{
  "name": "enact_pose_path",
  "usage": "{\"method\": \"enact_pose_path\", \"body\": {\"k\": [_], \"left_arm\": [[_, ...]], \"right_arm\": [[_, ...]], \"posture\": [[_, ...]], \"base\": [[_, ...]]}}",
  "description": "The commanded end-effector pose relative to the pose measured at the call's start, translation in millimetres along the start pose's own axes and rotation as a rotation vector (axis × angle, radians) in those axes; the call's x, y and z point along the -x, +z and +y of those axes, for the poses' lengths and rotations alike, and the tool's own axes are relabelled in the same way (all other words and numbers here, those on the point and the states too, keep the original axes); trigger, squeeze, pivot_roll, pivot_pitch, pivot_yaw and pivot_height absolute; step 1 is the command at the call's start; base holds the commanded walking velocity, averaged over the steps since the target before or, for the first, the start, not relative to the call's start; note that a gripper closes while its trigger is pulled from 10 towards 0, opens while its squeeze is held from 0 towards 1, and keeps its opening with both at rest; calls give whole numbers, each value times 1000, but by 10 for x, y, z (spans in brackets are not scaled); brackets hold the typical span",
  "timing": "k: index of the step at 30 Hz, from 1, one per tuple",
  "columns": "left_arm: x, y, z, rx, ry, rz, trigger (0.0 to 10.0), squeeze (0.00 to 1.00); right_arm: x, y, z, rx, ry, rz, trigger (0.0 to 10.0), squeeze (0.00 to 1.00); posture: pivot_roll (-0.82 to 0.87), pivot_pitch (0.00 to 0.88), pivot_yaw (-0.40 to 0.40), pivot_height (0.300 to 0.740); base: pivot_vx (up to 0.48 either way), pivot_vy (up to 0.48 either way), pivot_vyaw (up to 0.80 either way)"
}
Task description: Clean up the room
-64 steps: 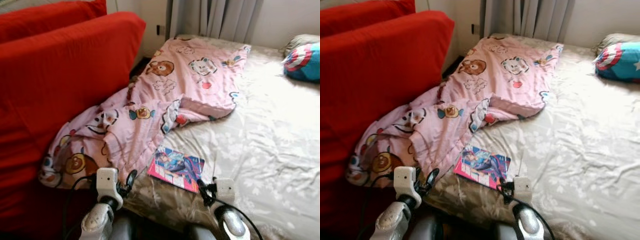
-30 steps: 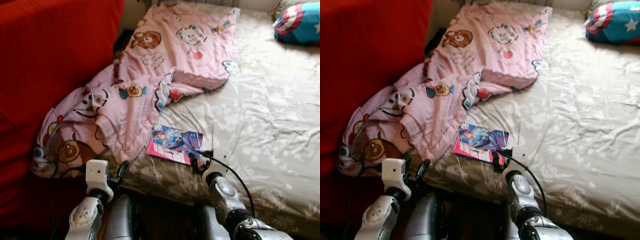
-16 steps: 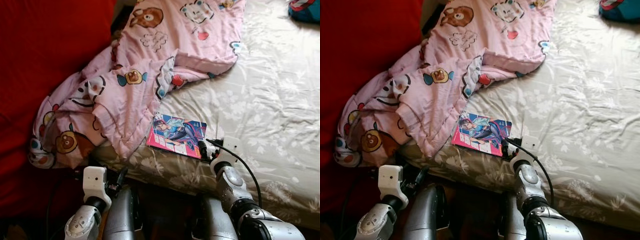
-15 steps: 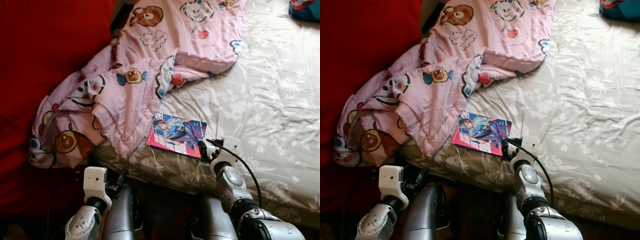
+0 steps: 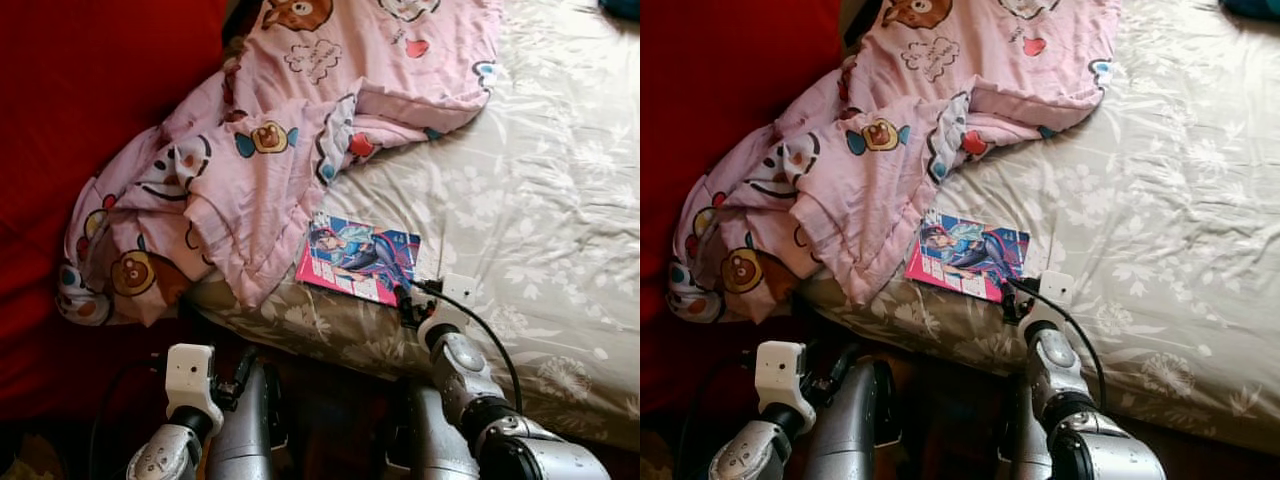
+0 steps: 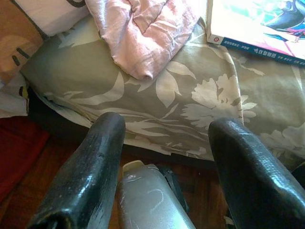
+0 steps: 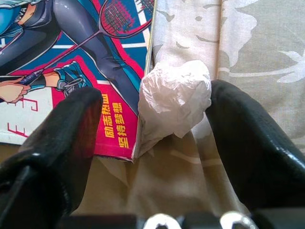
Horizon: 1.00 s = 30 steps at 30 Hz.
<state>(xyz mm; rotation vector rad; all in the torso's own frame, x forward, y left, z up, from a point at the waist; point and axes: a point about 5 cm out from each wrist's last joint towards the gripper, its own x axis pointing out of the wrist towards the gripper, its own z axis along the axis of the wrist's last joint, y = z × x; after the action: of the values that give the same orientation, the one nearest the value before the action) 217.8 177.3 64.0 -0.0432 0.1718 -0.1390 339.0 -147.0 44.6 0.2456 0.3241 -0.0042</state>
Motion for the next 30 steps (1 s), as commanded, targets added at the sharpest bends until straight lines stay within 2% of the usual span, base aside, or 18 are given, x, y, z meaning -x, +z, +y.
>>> {"method": "enact_pose_path", "body": {"k": [1,11,15,19,30], "left_arm": [[72,-68,-15,15,3,40,10000,0],[125,-90,-33,2,-2,53,10000,0],[155,-72,80,-13,37,54,10000,0],[158,-60,107,-19,45,48,10000,0],[177,-80,90,-17,53,50,10000,0]], "right_arm": [[25,-77,-20,-1,-7,24,0,0],[29,-85,-16,6,-4,22,0,0],[36,-102,-21,17,-4,25,0,0],[36,-98,-24,16,-7,22,0,0],[49,-119,-43,23,-7,21,0,0]], "posture": [[130,382,10,615],[133,393,13,615],[132,394,14,615],[132,395,14,615],[134,397,11,615]], "base": [[0,0,0],[0,0,0],[0,0,0],[0,0,0],[0,0,0]]}}
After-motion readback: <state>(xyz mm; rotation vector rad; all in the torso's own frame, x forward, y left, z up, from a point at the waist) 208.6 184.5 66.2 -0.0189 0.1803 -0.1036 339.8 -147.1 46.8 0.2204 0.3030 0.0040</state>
